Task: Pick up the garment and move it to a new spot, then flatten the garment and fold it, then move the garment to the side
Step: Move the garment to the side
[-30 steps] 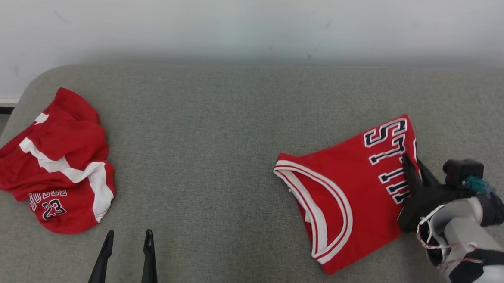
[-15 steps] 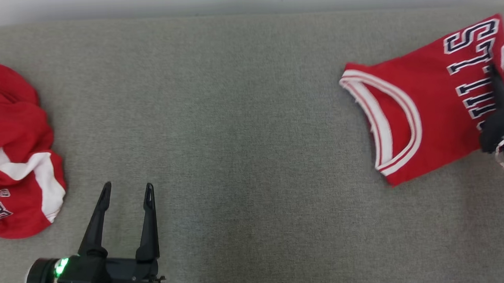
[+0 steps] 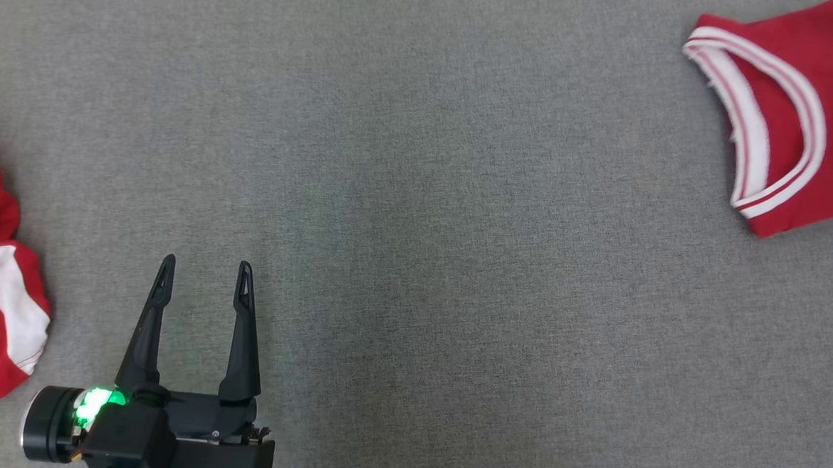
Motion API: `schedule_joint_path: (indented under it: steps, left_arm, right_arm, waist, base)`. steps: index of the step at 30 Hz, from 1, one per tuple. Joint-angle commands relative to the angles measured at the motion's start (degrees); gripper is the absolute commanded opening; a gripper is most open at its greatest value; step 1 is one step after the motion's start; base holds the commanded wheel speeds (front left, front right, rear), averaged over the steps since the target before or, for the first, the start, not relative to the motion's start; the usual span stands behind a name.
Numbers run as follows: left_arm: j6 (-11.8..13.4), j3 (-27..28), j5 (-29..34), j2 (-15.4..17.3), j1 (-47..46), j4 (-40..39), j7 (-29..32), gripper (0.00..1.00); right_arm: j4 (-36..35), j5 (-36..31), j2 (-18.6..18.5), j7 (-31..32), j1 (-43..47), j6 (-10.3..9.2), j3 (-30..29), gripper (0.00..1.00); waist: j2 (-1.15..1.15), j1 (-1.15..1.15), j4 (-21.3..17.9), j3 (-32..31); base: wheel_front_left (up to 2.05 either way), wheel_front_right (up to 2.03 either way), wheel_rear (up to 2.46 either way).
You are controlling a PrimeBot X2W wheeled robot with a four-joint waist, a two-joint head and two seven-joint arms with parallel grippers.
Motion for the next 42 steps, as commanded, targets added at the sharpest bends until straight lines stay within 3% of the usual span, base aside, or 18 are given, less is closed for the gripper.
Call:
schedule_joint_path:
  steps: [1,7,12,13,14,15,22,28,34,42]
  left_arm:
    - [0.08,0.11,0.35,0.33,-0.87,-0.49,-0.17,1.0]
    - [0.08,0.45,0.74,0.52,-0.85,-1.44,-0.17,1.0]
    - [0.08,0.69,0.6,0.45,-1.05,-1.49,-0.17,1.0]
    - [0.08,0.71,0.58,0.44,-1.1,-1.44,-0.18,1.0]
    - [0.08,0.7,0.57,0.42,-1.15,-1.37,-0.17,1.0]
    - [0.08,0.7,0.54,0.38,-1.23,-1.29,-0.17,1.0]
    - [0.08,1.29,0.34,0.11,-0.74,-0.75,-0.17,1.0]
    - [0.08,2.64,0.15,-0.32,1.87,0.69,-0.18,1.0]
    - [0.27,4.67,-0.39,-0.78,5.63,2.07,-0.18,1.0]
    - [0.27,6.32,0.02,-1.25,9.2,2.71,-0.17,1.0]
  right_arm:
    - [-0.18,0.11,-1.41,0.5,-1.62,-0.14,0.58,0.0]
    - [-0.22,0.0,-3.94,2.27,-4.59,-0.14,2.04,0.0]
    - [0.57,-0.31,-3.64,2.93,-5.46,-0.14,2.19,0.0]
    - [0.7,-0.47,-3.51,2.84,-5.46,-0.14,2.14,0.41]
    - [0.88,-0.65,-3.41,2.68,-5.34,-0.14,2.11,0.96]
    - [1.13,-0.76,-3.39,2.51,-5.18,-0.14,2.05,1.0]
    - [2.26,-1.88,-2.95,-0.07,-6.03,-0.14,1.5,1.0]
    - [1.42,-1.29,0.34,-5.35,-4.73,-0.14,0.73,1.0]
    - [-3.1,-0.58,6.72,-7.76,-0.85,-0.14,-2.73,1.0]
    - [-21.53,-3.68,18.89,-7.69,12.12,-0.14,-13.24,1.0]
  waist:
    - [-0.01,-0.01,-0.52,0.89]
    - [-0.01,-0.01,-1.28,2.28]
    - [-0.01,-0.01,-1.41,2.56]
    - [-0.01,-0.01,-1.42,2.57]
    - [-0.01,-0.01,-1.41,2.58]
    - [-0.01,-0.01,-1.37,2.59]
    - [-0.01,-0.01,-1.56,1.62]
    - [-0.01,-0.01,-2.13,-2.71]
    - [-0.01,-0.01,-2.71,-8.16]
    - [-0.01,-0.01,-3.02,-12.28]
  base:
    - [0.0,0.0,0.0]
    - [0.0,0.0,0.0]
    - [0.0,0.0,0.0]
    - [0.0,0.0,0.0]
    - [0.0,0.0,0.0]
    - [0.0,0.0,0.0]
    - [0.0,0.0,0.0]
    - [0.0,0.0,0.0]
    - [0.0,0.0,0.0]
    - [0.0,0.0,0.0]
